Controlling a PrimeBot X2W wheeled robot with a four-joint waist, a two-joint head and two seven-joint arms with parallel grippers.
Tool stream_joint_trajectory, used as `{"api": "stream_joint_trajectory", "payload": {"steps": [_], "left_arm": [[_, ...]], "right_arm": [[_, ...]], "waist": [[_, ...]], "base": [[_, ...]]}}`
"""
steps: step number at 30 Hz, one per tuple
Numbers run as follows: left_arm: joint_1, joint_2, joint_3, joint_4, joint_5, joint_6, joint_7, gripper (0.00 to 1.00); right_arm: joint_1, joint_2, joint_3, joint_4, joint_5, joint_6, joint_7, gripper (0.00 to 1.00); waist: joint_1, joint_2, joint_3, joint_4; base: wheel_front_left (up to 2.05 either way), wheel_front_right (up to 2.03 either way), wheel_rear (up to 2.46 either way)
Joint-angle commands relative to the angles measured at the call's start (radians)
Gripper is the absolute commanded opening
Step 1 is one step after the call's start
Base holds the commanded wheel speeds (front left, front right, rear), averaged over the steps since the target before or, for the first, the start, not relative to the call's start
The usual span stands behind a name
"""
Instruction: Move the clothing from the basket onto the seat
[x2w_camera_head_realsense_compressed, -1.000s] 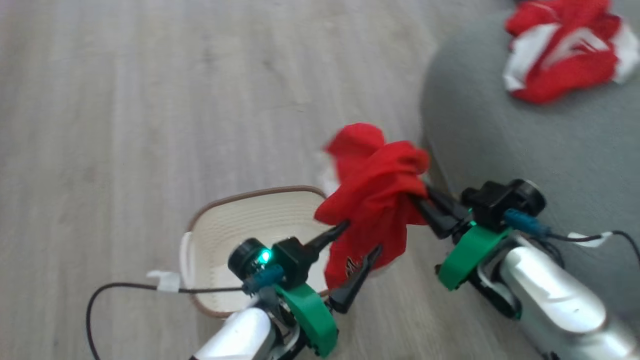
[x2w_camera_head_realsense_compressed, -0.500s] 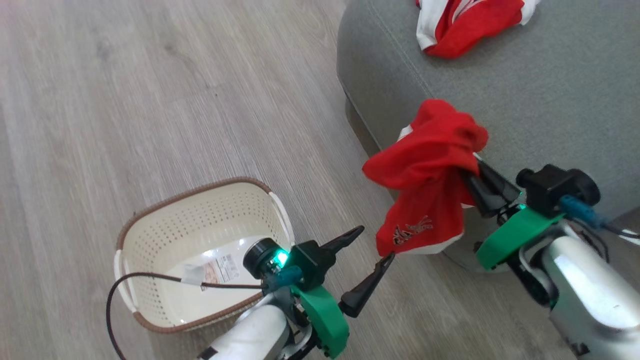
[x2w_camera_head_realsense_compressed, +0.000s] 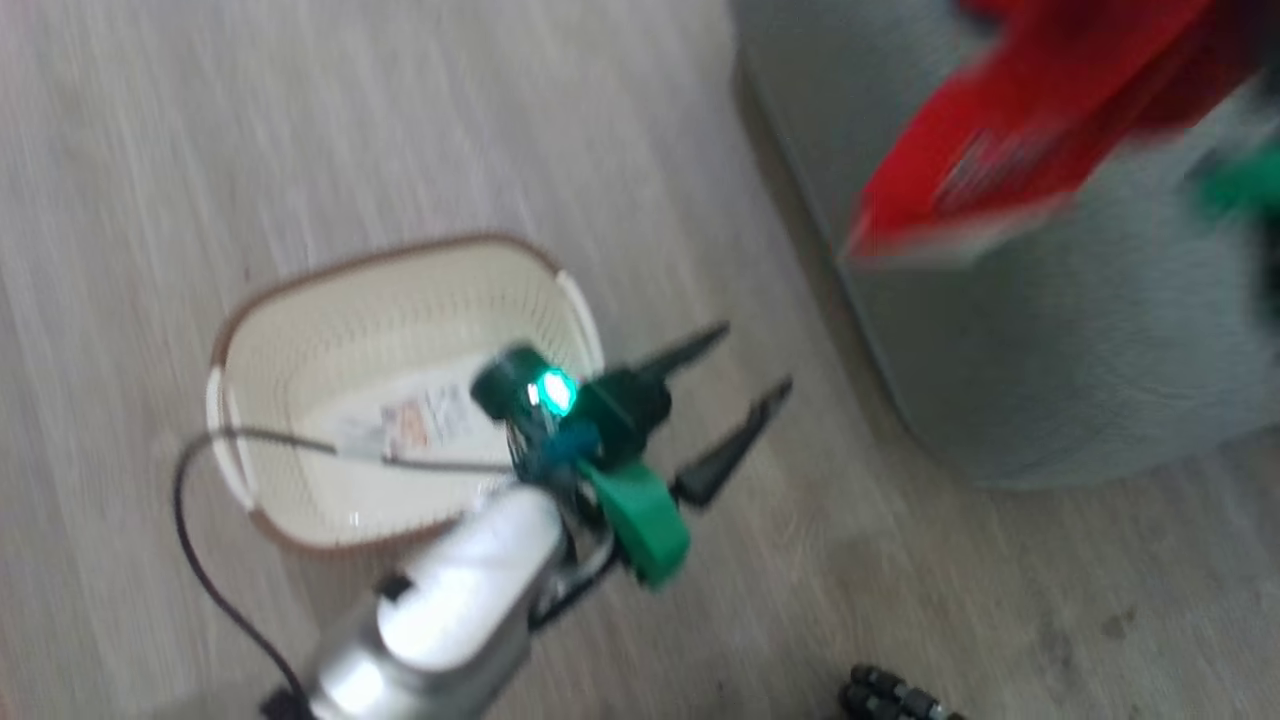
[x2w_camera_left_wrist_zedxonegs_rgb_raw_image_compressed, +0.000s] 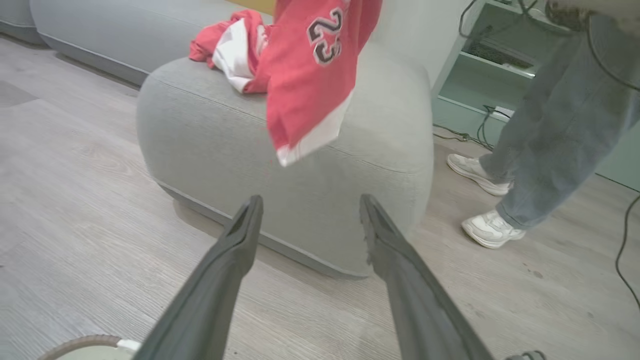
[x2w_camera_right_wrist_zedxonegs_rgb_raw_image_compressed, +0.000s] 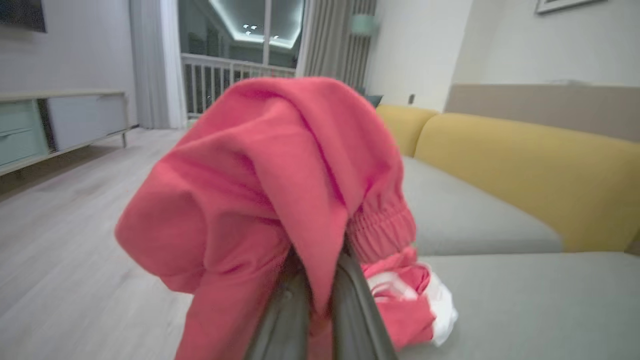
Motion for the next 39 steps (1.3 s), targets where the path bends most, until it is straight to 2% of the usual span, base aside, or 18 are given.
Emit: {"api": "stream_joint_trajectory", "payload": {"steps": [1, 5, 9, 12, 14, 16, 20, 25, 30, 33, 34, 39], "left_arm": [[-0.049, 0.013, 0.035, -0.036, 0.005, 0.000, -0.005, 1.00], [-0.090, 0.028, 0.056, -0.040, 0.013, 0.002, -0.008, 1.00], [-0.102, 0.043, 0.064, -0.031, 0.034, 0.013, -0.011, 1.00], [-0.091, 0.048, 0.073, -0.033, 0.030, 0.015, -0.012, 1.00], [-0.083, 0.055, 0.079, -0.039, 0.028, 0.016, -0.013, 1.00], [-0.079, 0.060, 0.081, -0.041, 0.028, 0.017, -0.013, 1.00], [-0.069, 0.069, 0.087, -0.046, 0.033, 0.030, -0.014, 1.00], [-0.046, 0.086, 0.115, -0.036, 0.027, 0.053, -0.014, 1.00], [-0.016, 0.113, 0.136, -0.012, 0.034, 0.072, -0.014, 1.00], [-0.004, 0.115, 0.149, -0.004, 0.028, 0.072, -0.014, 1.00], [-0.001, 0.115, 0.154, -0.003, 0.026, 0.073, -0.014, 1.00], [0.009, 0.102, 0.169, 0.005, 0.025, 0.070, -0.014, 1.00]], "right_arm": [[-0.082, -0.025, -0.035, -0.002, -0.014, 0.000, -0.007, 0.00], [-0.304, -0.080, -0.221, 0.110, -0.061, 0.000, -0.007, 0.00], [-0.504, -0.168, -0.409, 0.216, -0.124, 0.000, -0.003, 0.00], [-0.598, -0.228, -0.506, 0.291, -0.203, 0.000, 0.009, 0.00], [-0.635, -0.245, -0.550, 0.340, -0.248, 0.000, 0.020, 0.00], [-0.649, -0.247, -0.573, 0.362, -0.267, 0.000, 0.020, 0.00], [-0.651, -0.238, -0.683, 0.451, -0.350, 0.000, 0.009, 0.00], [-0.602, -0.171, -0.772, 0.508, -0.426, 0.000, -0.005, 0.00], [-0.529, -0.128, -0.829, 0.490, -0.468, 0.000, -0.006, 0.00], [-0.497, -0.115, -0.839, 0.500, -0.483, 0.000, -0.006, 0.58], [-0.489, -0.111, -0.833, 0.505, -0.484, 0.000, -0.006, 1.00], [-0.434, -0.100, -0.745, 0.535, -0.474, 0.000, -0.006, 1.00]], "waist": [[-0.0002, 0.0000, 0.144, 0.101], [-0.0002, 0.0000, 0.242, 0.172], [-0.0002, 0.0000, 0.309, 0.228], [-0.0002, 0.0000, 0.351, 0.248], [-0.0002, 0.0000, 0.381, 0.249], [-0.0002, 0.0000, 0.393, 0.247], [-0.0002, 0.0000, 0.437, 0.239], [-0.0002, 0.0000, 0.453, 0.223], [-0.0002, 0.0000, 0.422, 0.202], [-0.0002, 0.0000, 0.399, 0.191], [-0.0002, 0.0000, 0.392, 0.186], [-0.0002, 0.0000, 0.334, 0.160]], "base": [[0.00, 0.00, 0.00], [0.00, 0.00, 0.00], [0.00, 0.00, 0.00], [0.00, 0.00, 0.00], [0.00, 0.00, 0.00], [0.00, 0.00, 0.00], [0.00, 0.00, 0.00], [0.00, 0.00, 0.00], [0.00, 0.00, 0.00], [0.00, 0.00, 0.00], [0.00, 0.00, 0.00], [0.00, 0.00, 0.00]]}}
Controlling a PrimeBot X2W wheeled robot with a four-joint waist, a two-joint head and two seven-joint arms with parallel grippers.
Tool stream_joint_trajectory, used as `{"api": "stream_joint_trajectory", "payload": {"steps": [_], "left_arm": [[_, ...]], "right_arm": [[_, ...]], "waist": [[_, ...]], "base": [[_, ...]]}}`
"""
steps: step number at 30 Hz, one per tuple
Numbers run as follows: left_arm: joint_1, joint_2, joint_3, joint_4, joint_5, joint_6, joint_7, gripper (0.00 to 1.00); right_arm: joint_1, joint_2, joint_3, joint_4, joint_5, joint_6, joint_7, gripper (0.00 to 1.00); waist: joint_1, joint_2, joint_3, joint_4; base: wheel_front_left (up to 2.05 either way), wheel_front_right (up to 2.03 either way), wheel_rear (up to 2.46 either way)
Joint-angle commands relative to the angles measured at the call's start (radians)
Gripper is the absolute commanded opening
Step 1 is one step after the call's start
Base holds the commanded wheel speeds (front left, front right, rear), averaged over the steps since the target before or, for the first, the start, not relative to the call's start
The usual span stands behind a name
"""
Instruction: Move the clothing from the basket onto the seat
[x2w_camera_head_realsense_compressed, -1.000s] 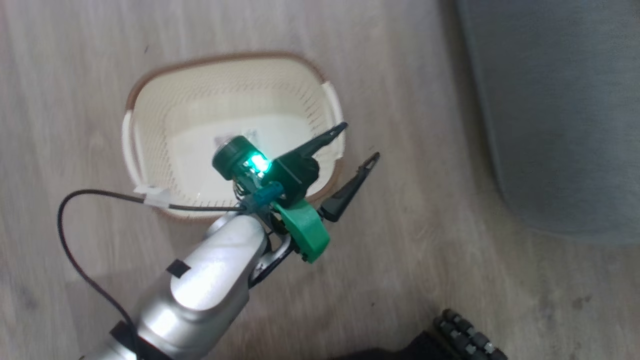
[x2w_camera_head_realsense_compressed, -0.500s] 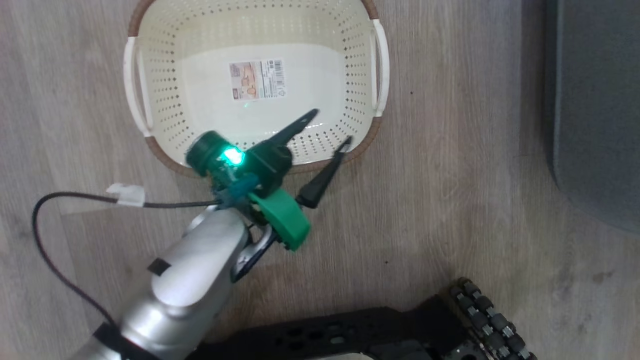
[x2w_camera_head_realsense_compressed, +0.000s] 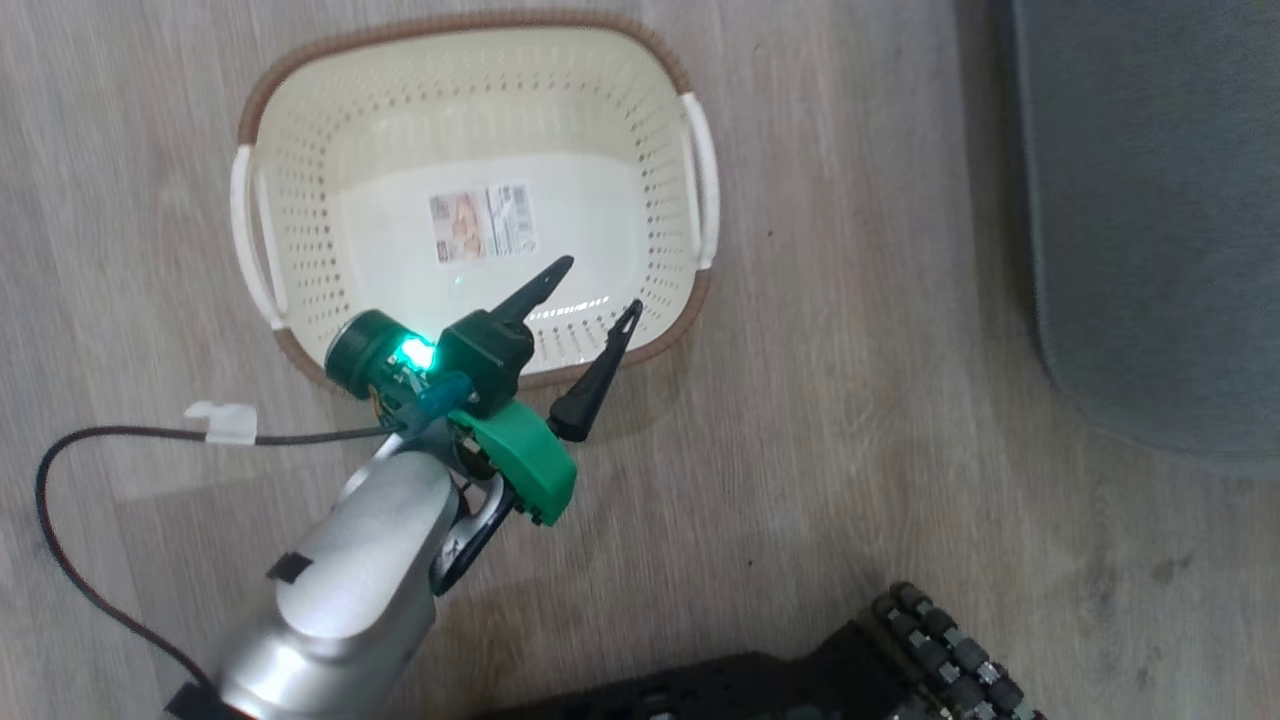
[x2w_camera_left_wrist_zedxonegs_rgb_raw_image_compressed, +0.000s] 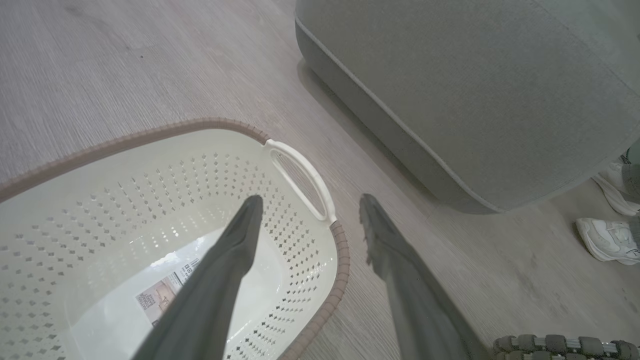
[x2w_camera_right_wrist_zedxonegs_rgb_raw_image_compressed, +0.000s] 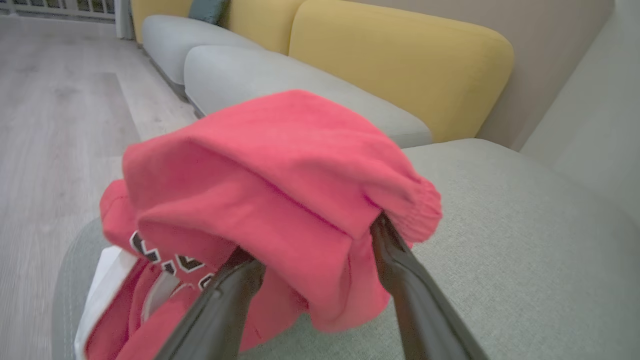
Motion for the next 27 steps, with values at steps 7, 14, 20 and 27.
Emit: {"api": "stream_joint_trajectory", "payload": {"steps": [7, 14, 20, 27], "left_arm": [[0.064, -0.036, 0.052, 0.012, -0.019, -0.018, -0.009, 1.00], [0.154, -0.066, 0.149, 0.024, -0.051, -0.014, -0.009, 1.00], [0.222, -0.089, 0.238, 0.027, -0.060, 0.000, -0.009, 1.00], [0.290, -0.113, 0.368, 0.028, -0.048, 0.041, -0.009, 1.00]], "right_arm": [[0.251, -0.004, 0.195, -0.033, 0.077, 0.000, -0.006, 1.00], [0.515, 0.069, 0.297, -0.237, 0.168, 0.000, -0.006, 1.00], [0.663, 0.130, 0.338, -0.397, 0.189, 0.000, -0.006, 1.00], [0.803, 0.234, 0.425, -0.567, 0.153, 0.000, -0.006, 1.00]], "waist": [[0.0001, 0.0000, -0.157, -0.049], [0.0001, 0.0000, -0.297, -0.049], [0.0001, 0.0000, -0.394, -0.015], [0.0001, 0.0000, -0.504, 0.053]], "base": [[0.00, 0.00, 0.00], [0.00, 0.00, 0.00], [0.00, 0.00, 0.00], [0.00, 0.00, 0.00]]}}
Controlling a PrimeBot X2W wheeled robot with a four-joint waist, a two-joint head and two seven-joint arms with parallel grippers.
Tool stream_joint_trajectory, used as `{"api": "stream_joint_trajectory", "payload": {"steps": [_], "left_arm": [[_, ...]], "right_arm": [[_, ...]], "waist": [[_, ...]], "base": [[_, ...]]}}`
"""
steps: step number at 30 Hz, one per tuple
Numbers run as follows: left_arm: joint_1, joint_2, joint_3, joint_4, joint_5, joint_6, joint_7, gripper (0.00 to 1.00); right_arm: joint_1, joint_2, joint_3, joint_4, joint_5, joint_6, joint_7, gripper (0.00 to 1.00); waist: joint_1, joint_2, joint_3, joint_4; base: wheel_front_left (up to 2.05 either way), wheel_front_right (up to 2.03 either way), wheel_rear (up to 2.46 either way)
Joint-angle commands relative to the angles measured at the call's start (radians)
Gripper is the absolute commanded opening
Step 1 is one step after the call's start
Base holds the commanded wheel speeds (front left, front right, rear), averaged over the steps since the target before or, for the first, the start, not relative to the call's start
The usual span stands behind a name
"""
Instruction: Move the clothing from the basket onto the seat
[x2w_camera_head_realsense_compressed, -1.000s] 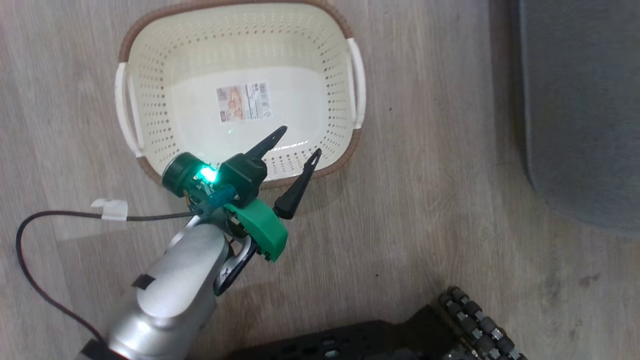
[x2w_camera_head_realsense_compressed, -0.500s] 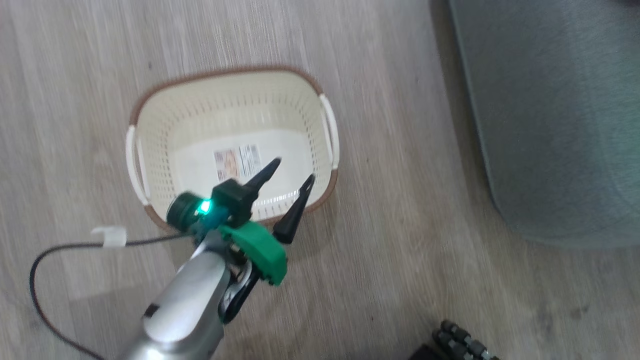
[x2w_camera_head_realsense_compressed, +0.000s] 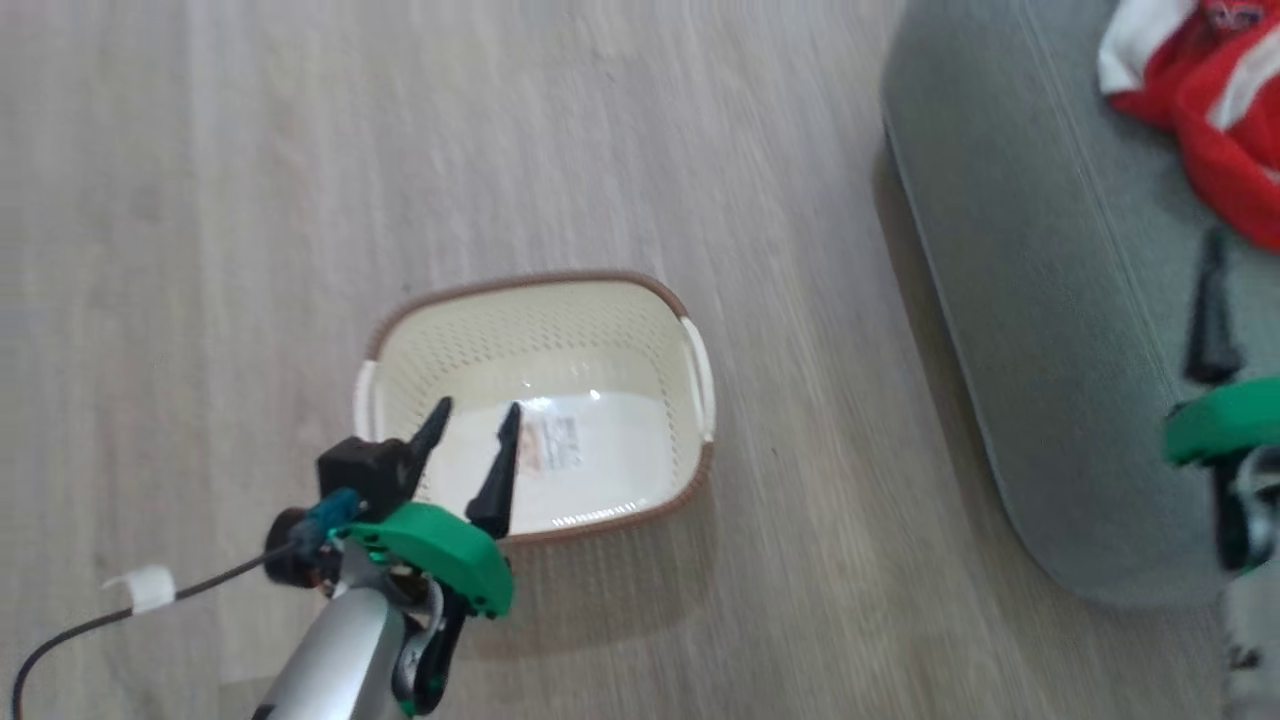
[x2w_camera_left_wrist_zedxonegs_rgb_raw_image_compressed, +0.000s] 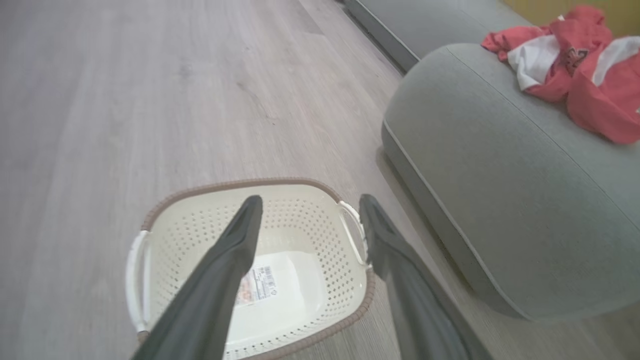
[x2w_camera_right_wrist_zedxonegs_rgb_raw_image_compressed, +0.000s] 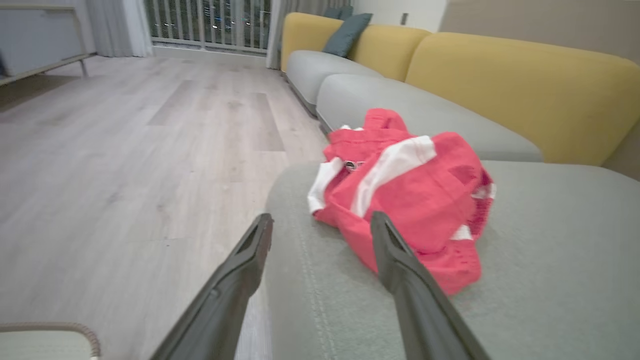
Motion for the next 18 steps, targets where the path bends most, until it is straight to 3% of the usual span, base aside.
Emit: {"api": "stream_joint_trajectory", "payload": {"steps": [1, 7, 18], "left_arm": [[-0.002, -0.002, 0.061, -0.038, 0.019, 0.012, -0.009, 1.00], [0.050, -0.010, 0.171, -0.067, 0.064, 0.031, -0.009, 1.00], [0.124, -0.020, 0.287, -0.046, 0.126, -0.013, -0.010, 1.00]], "right_arm": [[0.017, 0.004, 0.033, -0.052, -0.013, 0.000, -0.007, 1.00], [0.099, 0.071, 0.103, -0.092, -0.043, 0.000, -0.007, 1.00], [0.214, 0.149, 0.149, -0.040, -0.091, 0.000, -0.007, 1.00]], "waist": [[0.0001, -0.0001, -0.063, 0.059], [0.0001, -0.0001, -0.140, 0.122], [0.0001, -0.0001, -0.245, 0.174]], "base": [[0.00, 0.00, 0.00], [0.00, 0.00, 0.00], [0.00, 0.00, 0.00]]}}
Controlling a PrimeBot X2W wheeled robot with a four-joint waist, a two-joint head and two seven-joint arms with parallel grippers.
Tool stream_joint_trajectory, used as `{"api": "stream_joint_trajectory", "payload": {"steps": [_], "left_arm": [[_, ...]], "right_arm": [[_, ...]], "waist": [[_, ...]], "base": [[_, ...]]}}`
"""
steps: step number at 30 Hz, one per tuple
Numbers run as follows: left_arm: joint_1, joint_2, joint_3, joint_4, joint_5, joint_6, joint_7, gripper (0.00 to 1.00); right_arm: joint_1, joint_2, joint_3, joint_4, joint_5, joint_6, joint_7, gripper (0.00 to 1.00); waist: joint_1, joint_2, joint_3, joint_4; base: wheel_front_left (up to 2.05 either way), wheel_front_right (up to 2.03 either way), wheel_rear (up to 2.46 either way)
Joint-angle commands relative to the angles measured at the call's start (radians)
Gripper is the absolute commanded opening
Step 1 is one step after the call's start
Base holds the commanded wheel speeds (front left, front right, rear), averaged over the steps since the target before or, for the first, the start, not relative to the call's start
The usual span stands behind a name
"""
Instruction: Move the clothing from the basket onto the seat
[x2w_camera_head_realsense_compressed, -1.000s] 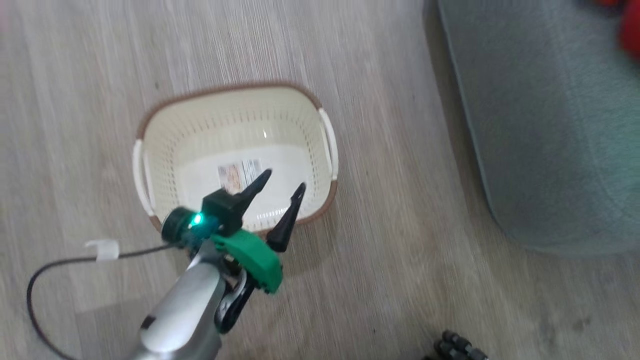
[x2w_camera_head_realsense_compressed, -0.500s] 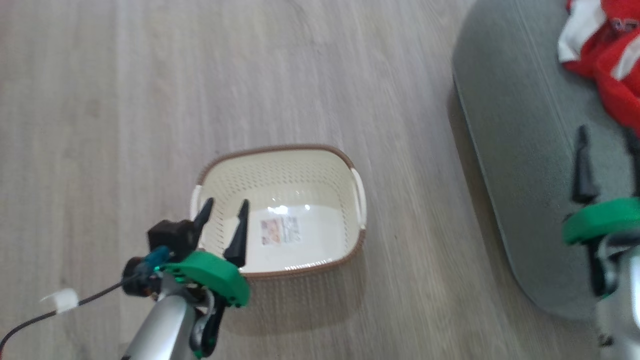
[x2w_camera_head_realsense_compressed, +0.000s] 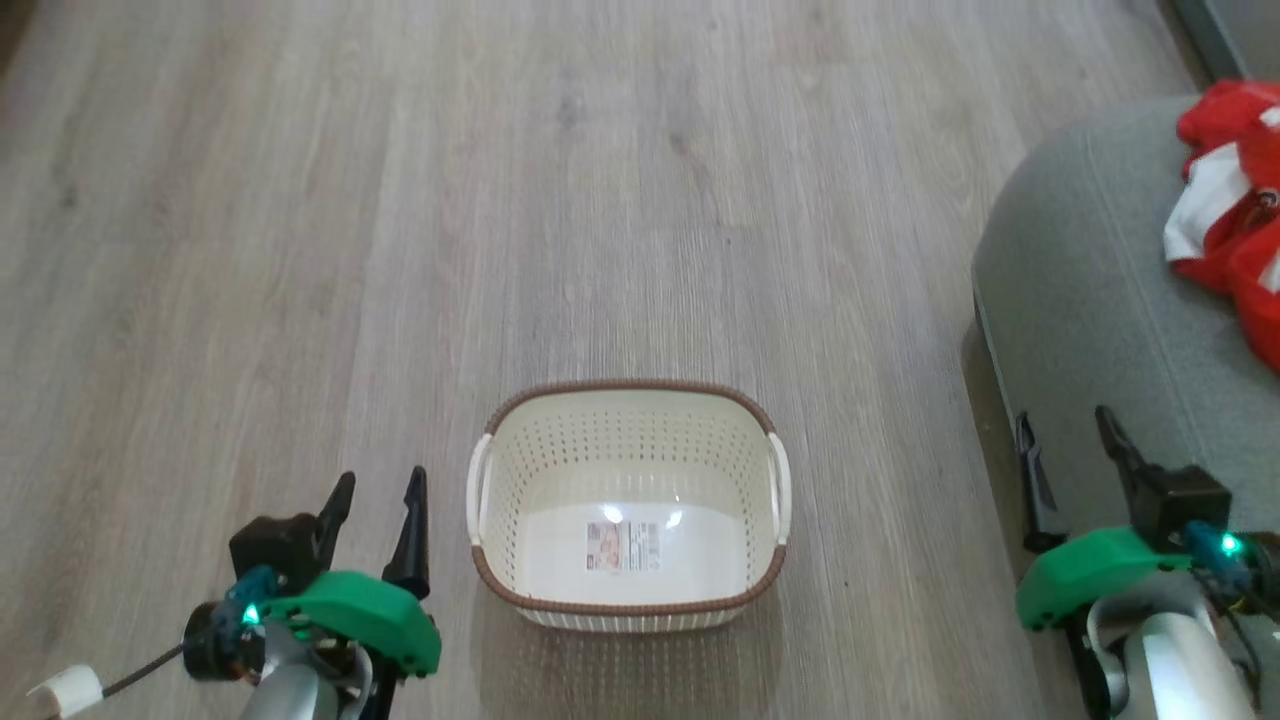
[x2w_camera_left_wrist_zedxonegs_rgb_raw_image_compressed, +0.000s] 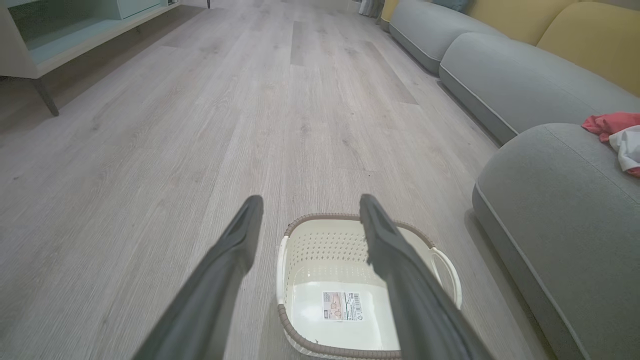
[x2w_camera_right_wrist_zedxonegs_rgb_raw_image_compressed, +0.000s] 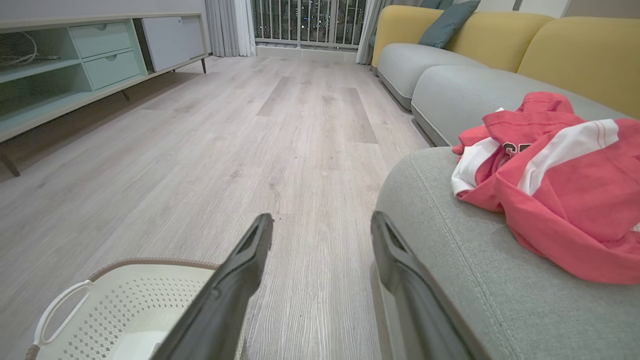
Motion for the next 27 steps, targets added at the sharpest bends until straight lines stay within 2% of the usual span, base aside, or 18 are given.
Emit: {"api": "stream_joint_trajectory", "payload": {"steps": [1, 8, 9, 14, 27], "left_arm": [[-0.023, 0.000, 0.043, -0.022, 0.016, -0.009, -0.010, 1.00], [-0.020, -0.003, 0.063, -0.013, 0.040, -0.025, -0.010, 1.00], [0.009, -0.007, 0.027, 0.015, 0.034, -0.021, 0.000, 0.00], [0.041, -0.008, 0.026, 0.073, 0.028, -0.020, 0.008, 0.00], [0.038, -0.008, 0.048, 0.048, -0.099, -0.028, 0.044, 0.00]], "right_arm": [[-0.016, 0.002, 0.025, -0.024, -0.011, 0.000, -0.007, 1.00], [-0.017, 0.008, 0.046, -0.026, -0.001, 0.000, -0.007, 1.00], [0.005, 0.007, 0.020, 0.003, -0.002, 0.000, 0.000, 0.00], [0.035, 0.013, 0.021, 0.071, 0.005, 0.000, 0.004, 0.00], [0.031, 0.012, 0.020, 0.053, 0.161, 0.000, 0.042, 0.00]], "waist": [[0.0001, -0.0001, -0.017, 0.010], [0.0001, -0.0001, -0.028, 0.004], [0.0001, -0.0001, -0.028, 0.004], [0.0001, -0.0001, -0.029, 0.005], [0.0001, -0.0001, -0.030, 0.004]], "base": [[0.00, 0.00, 0.00], [0.00, 0.00, 0.00], [0.00, 0.00, 0.00], [0.00, 0.00, 0.00], [0.00, 0.00, 0.00]]}}
